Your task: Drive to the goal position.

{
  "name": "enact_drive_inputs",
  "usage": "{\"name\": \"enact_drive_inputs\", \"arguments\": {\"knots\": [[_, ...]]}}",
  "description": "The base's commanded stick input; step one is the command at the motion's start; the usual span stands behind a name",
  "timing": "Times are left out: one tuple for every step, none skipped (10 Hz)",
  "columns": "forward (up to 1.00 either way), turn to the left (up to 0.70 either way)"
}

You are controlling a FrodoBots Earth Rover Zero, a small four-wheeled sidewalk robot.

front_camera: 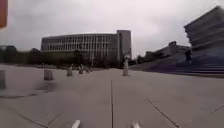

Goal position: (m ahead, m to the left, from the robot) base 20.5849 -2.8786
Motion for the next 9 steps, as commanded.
{"name": "enact_drive_inputs", "arguments": {"knots": [[0.85,0.0],[0.85,0.0],[0.85,0.0],[0.85,0.0],[0.85,0.0],[0.85,0.0],[0.85,0.0],[0.85,0.0],[0.85,0.0]]}}
